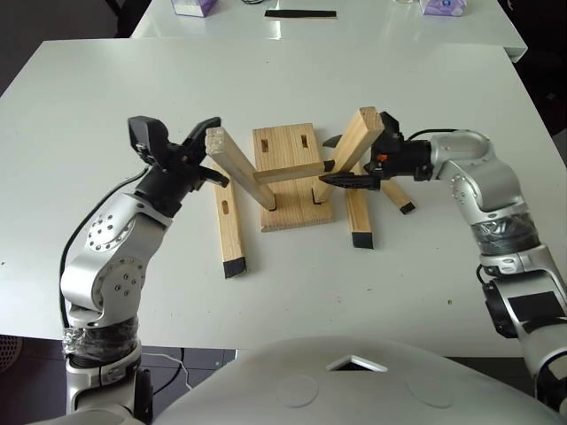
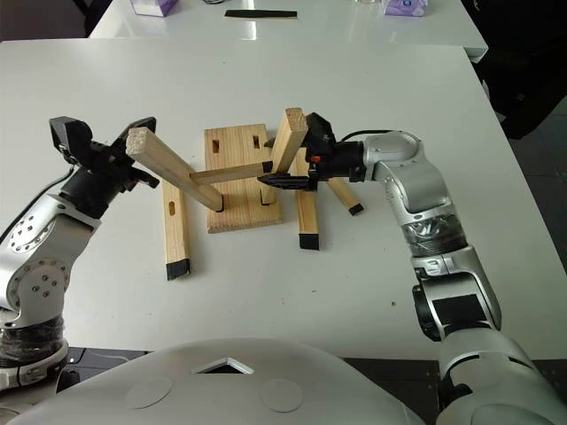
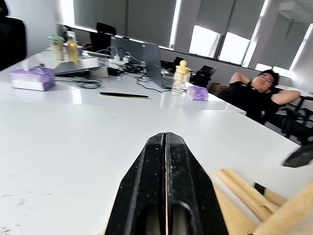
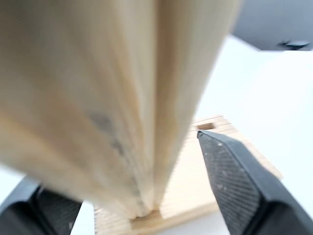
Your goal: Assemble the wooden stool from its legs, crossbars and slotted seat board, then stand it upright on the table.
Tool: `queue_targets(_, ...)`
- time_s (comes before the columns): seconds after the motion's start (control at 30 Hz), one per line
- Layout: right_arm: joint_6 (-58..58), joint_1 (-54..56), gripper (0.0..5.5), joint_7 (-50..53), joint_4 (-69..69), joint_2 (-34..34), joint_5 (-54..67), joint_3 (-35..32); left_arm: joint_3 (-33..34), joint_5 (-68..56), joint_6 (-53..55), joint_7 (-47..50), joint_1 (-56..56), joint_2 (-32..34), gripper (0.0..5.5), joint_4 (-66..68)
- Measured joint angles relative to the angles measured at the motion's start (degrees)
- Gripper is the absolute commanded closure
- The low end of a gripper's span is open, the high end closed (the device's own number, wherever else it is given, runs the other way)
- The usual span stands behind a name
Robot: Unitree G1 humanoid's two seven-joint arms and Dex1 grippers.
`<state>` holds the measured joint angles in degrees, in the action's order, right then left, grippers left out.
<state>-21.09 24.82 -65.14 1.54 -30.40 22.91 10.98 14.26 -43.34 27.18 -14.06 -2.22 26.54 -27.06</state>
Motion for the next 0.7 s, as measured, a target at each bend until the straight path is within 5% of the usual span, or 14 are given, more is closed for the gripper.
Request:
queue_targets(0.3,-10.37,-17.55,1.90,4.99,-22.54,-8.54,9.03,-13.44,6.30,5.10,-3.21,4.41,-5.76,-3.48,5.50,1.93)
queue_targets(0.43,-11.34,-22.89,2.19,16.17,-28.16,-7.94,4.32,-15.82,4.58,12.64,-3.25,10.55,-9.85,-6.35,5.50,-2.67)
queue_targets(0.57,-11.67,-26.00,2.80,34.60,-30.83,-0.49,-6.97,-13.36,-0.97,16.96,-1.99,13.82,-12.30,-8.22,5.50,-9.92)
queue_targets(0.7,-14.86,-28.99,3.47,54.64,-37.18,13.44,-18.65,-4.26,-5.87,18.91,0.79,15.50,-11.82,-9.30,5.50,-14.16)
